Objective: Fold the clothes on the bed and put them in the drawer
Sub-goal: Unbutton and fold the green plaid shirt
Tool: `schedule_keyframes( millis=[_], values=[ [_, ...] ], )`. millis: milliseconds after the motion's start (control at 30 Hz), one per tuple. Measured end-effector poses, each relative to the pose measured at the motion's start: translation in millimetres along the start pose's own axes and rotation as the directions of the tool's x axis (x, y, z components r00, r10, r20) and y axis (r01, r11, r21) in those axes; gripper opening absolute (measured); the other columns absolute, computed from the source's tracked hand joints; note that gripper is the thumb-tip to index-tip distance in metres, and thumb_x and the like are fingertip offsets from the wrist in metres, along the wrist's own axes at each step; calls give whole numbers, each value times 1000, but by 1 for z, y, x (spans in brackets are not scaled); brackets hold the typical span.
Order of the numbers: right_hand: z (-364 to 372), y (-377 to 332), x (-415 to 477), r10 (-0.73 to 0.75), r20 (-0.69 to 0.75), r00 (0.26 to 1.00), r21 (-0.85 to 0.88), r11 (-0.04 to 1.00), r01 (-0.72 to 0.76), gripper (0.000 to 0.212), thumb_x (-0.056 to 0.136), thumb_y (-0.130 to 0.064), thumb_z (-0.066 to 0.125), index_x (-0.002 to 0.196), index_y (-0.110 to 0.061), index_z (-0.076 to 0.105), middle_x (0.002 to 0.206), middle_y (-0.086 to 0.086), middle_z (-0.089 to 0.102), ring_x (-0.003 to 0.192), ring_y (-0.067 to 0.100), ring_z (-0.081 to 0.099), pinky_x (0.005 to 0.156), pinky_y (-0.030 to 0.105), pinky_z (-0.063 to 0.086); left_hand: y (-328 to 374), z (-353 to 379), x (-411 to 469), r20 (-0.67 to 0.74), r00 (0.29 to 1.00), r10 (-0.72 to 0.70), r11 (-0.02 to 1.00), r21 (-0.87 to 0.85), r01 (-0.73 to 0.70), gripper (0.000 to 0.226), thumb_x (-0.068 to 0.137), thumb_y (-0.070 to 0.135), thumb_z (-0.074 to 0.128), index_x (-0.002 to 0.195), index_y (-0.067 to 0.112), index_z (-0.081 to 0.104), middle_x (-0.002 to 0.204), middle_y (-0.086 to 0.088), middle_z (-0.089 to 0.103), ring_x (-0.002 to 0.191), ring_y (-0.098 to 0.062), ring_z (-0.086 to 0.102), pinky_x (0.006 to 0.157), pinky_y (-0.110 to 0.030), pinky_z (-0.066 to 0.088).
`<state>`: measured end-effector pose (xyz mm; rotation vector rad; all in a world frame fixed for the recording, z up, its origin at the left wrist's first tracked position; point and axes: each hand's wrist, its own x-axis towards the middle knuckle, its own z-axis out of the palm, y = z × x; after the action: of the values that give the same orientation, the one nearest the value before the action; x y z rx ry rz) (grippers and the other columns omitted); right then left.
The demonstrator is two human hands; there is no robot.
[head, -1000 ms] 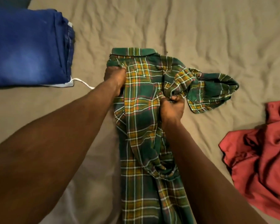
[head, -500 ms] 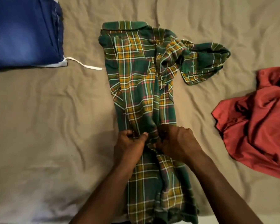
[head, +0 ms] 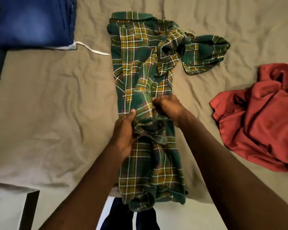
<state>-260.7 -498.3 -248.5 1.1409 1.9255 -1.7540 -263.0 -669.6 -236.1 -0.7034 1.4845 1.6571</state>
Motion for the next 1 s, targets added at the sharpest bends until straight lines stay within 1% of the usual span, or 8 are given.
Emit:
schedule_keyframes(
  millis=[133, 233, 333, 400, 567, 700, 833, 1000],
  values=[
    [-7, -4, -9, 76, 96, 992, 535, 837, -116, 32, 103, -31, 43, 85, -14, 64, 60, 0, 63, 54, 17, 59, 65, 33, 52, 9, -29, -14, 271, 958, -95, 980, -144, 138, 27, 87, 36, 69, 97, 14, 81, 94, -7, 77, 83, -22, 74, 79, -38, 59],
    [-10, 12, -30, 156, 229, 961, 304, 926, -222, 51, 104, -60, 36, 103, -19, 65, 74, -1, 71, 58, 13, 66, 61, 28, 53, 4, -37, -19, 332, 930, -158, 986, -1, 168, 26, 83, 37, 75, 96, 14, 80, 88, -5, 76, 77, -20, 71, 76, -36, 58],
    [-12, 25, -48, 212, 364, 907, 9, 973, -231, 56, 85, -67, 67, 113, -18, 70, 96, 4, 75, 74, 17, 68, 69, 33, 56, 2, -37, -24, 315, 926, -209, 965, 218, 143, 40, 79, 41, 80, 105, 10, 78, 99, -14, 74, 81, -25, 71, 80, -38, 57],
    [-14, 33, -55, 156, 396, 905, 51, 980, -191, 57, 77, -51, 82, 117, -11, 71, 112, 8, 75, 98, 26, 70, 94, 40, 56, 2, -37, -23, 294, 936, -195, 966, 221, 132, 48, 73, 40, 83, 109, 8, 77, 107, -19, 71, 86, -28, 70, 89, -42, 55],
    [-12, 35, -86, -47, 542, 839, 568, 756, -325, 32, 88, -36, 70, 109, -13, 74, 104, 7, 74, 93, 20, 69, 85, 33, 57, -2, -41, -33, 368, 896, -248, 962, -16, 273, 45, 100, 34, 56, 130, 3, 66, 121, -21, 70, 106, -34, 68, 99, -46, 55],
    [1, 51, -96, 132, 418, 899, 301, 913, -274, 42, 87, -18, 78, 127, -10, 65, 109, 15, 76, 94, 28, 74, 82, 41, 61, -18, -37, -29, 179, 966, -186, 957, 256, 136, 36, 98, 22, 67, 128, 3, 64, 113, -18, 75, 94, -29, 74, 78, -38, 62],
    [5, 86, -104, 228, 176, 958, -61, 973, -221, 59, 72, -37, 90, 126, -24, 68, 108, -1, 76, 100, 21, 72, 94, 45, 59, -32, -48, -21, 63, 998, 24, 516, 854, -66, 51, 87, 42, 79, 128, 23, 54, 122, -1, 70, 106, -22, 69, 85, -32, 55],
    [-6, 100, -105, 210, 65, 976, -461, 873, -157, 51, 86, -71, 58, 118, -33, 67, 105, -3, 75, 90, 23, 73, 82, 44, 63, -25, -43, -33, 75, 975, 211, 16, 997, -80, 82, 77, 77, 66, 135, 33, 28, 128, -2, 63, 113, -32, 64, 93, -44, 53]
  ],
)
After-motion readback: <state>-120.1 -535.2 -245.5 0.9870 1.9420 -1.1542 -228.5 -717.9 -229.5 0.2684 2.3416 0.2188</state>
